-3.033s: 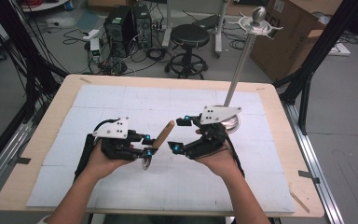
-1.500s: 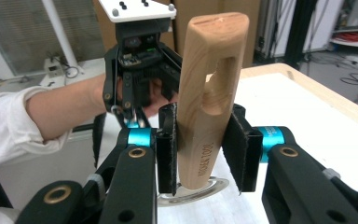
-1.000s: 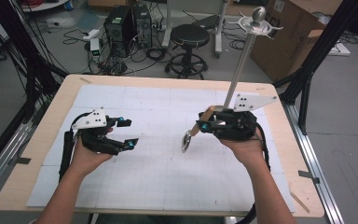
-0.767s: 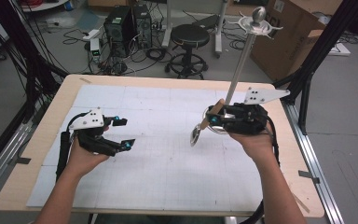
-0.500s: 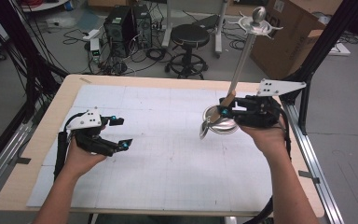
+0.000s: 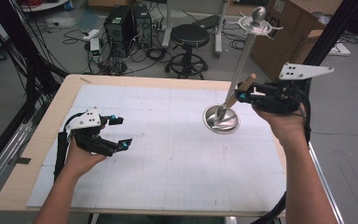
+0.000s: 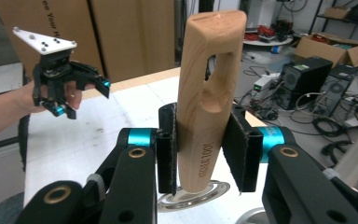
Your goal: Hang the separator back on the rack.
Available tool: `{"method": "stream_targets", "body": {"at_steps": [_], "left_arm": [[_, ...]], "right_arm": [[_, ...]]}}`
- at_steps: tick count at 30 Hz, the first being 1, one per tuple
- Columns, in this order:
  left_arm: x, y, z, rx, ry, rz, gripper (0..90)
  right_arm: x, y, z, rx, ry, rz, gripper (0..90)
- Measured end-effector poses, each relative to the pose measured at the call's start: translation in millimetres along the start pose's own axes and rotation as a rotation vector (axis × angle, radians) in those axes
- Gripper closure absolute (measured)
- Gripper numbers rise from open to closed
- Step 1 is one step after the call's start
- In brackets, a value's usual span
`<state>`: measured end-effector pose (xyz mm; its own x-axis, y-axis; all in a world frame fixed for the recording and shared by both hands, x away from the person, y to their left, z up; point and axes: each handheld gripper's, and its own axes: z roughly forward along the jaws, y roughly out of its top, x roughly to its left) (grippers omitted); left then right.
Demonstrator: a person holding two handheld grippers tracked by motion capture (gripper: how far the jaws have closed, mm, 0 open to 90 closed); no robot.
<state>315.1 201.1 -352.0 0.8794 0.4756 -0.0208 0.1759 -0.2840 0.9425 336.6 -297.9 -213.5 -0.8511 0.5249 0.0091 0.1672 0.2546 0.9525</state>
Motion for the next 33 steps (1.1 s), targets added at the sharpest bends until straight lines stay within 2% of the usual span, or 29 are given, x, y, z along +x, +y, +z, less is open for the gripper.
{"method": "stream_targets", "body": {"at_steps": [12, 20, 33], "left_arm": [[-0.7, -0.3, 1.4, -0.001, -0.004, 0.002, 16.4], [0.4, -1.7, 3.3, 0.006, -0.006, -0.001, 16.4], [1.1, -3.0, 4.3, 0.012, -0.008, -0.003, 16.4]], "right_arm": [[-19.4, 9.8, -11.8, -0.001, -0.057, 0.023, 67.7], [-31.5, 14.9, -19.8, 0.000, -0.077, 0.038, 67.7], [-49.2, 32.6, -28.9, 0.012, -0.132, 0.045, 67.7]]}}
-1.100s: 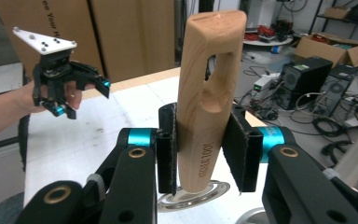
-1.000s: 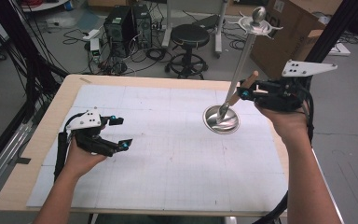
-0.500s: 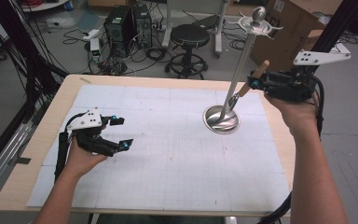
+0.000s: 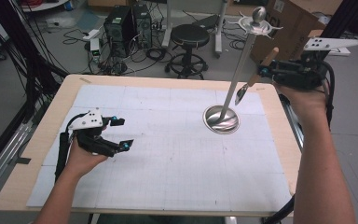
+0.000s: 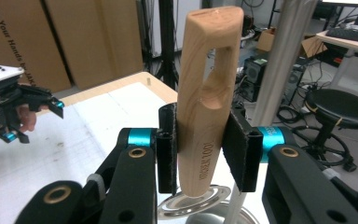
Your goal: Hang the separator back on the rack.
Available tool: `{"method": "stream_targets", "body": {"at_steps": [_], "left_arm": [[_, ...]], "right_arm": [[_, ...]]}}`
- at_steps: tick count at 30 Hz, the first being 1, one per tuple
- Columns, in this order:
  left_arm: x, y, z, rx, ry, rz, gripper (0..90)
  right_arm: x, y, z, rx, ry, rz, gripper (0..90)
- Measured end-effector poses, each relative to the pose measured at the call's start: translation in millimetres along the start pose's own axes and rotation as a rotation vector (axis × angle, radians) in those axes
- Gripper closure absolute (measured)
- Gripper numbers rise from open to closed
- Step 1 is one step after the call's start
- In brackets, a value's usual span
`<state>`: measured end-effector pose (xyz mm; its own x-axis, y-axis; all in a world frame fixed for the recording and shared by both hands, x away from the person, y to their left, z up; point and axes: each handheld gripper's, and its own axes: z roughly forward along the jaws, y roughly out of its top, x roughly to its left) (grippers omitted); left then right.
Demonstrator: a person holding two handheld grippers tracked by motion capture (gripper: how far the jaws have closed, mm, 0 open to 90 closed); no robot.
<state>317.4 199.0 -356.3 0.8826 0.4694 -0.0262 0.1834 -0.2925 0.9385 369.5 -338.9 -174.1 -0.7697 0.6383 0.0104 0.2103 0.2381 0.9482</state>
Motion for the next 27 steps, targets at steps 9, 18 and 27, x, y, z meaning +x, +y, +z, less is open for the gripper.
{"method": "stream_targets", "body": {"at_steps": [9, 18, 27], "left_arm": [[1.6, -0.9, -1.1, -0.004, 0.003, -0.004, 16.4], [3.1, -2.0, -1.4, -0.003, 0.003, -0.009, 16.5], [3.3, -1.8, -2.2, -0.009, 0.003, -0.011, 16.6]], "right_arm": [[-9.2, 13.8, 7.1, 0.023, -0.035, 0.004, 67.8], [-18.9, 13.4, 4.5, 0.025, -0.071, 0.037, 67.7], [-20.5, 20.7, 9.4, 0.045, -0.099, 0.038, 67.8]]}}
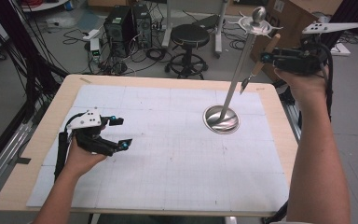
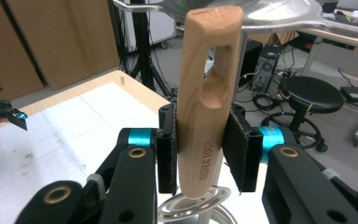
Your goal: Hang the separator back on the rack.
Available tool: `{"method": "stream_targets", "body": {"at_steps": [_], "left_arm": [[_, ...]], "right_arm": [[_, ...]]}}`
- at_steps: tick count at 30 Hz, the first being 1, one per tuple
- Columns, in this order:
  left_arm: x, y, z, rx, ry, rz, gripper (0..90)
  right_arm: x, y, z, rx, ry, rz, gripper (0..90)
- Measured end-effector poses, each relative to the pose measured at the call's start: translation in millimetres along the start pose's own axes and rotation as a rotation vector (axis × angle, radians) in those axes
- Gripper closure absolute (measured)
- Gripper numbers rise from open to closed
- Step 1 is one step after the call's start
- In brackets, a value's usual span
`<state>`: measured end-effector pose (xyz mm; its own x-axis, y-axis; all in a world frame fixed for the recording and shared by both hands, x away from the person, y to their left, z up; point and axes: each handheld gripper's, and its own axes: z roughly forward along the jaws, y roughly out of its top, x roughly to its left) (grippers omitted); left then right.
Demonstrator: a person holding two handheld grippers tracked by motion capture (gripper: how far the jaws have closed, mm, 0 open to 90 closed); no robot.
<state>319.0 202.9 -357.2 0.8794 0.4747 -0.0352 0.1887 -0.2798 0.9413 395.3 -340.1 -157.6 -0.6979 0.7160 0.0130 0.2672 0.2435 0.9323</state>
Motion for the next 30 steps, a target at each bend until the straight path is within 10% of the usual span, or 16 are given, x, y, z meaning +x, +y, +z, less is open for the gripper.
{"method": "stream_targets", "body": {"at_steps": [30], "left_arm": [[2.3, -3.6, 3.6, 0.014, -0.005, -0.007, 16.6]], "right_arm": [[-18.6, 1.8, 11.4, 0.027, -0.034, 0.039, 67.7]]}}
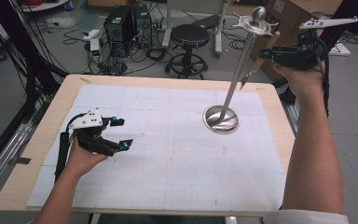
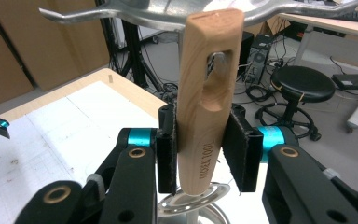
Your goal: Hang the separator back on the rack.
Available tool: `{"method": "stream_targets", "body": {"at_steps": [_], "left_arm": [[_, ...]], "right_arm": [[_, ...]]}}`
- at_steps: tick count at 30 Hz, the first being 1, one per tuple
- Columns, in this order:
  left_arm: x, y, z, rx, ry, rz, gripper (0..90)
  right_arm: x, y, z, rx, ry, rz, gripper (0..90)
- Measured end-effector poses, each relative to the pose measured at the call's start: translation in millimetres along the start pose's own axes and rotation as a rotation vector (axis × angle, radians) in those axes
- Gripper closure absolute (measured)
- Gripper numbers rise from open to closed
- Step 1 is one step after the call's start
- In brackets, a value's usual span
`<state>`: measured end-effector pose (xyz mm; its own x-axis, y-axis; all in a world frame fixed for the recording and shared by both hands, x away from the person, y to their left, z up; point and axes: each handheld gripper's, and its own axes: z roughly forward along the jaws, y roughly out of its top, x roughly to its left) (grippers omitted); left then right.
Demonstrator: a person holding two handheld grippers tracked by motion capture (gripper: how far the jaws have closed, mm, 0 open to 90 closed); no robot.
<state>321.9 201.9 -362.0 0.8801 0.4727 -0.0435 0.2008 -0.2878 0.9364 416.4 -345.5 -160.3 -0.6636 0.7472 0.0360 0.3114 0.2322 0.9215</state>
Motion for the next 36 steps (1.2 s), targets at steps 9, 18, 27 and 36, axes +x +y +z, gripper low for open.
{"method": "stream_targets", "body": {"at_steps": [9, 18, 27, 36], "left_arm": [[-0.6, -0.2, 0.6, -0.002, -0.006, -0.002, 16.6], [-1.1, 0.3, -0.2, -0.007, -0.007, -0.003, 16.6], [-2.3, 1.1, -1.4, -0.012, -0.012, -0.007, 15.9], [-2.6, 1.8, -2.4, -0.019, -0.016, -0.005, 15.8]], "right_arm": [[-0.5, -0.2, 4.1, 0.005, -0.001, 0.007, 66.4], [5.9, -4.7, -1.3, -0.019, -0.019, -0.006, 56.1], [11.0, -16.3, -20.6, -0.058, -0.024, -0.009, 52.6], [19.7, -23.6, -40.8, -0.127, -0.017, -0.037, 48.6]]}}
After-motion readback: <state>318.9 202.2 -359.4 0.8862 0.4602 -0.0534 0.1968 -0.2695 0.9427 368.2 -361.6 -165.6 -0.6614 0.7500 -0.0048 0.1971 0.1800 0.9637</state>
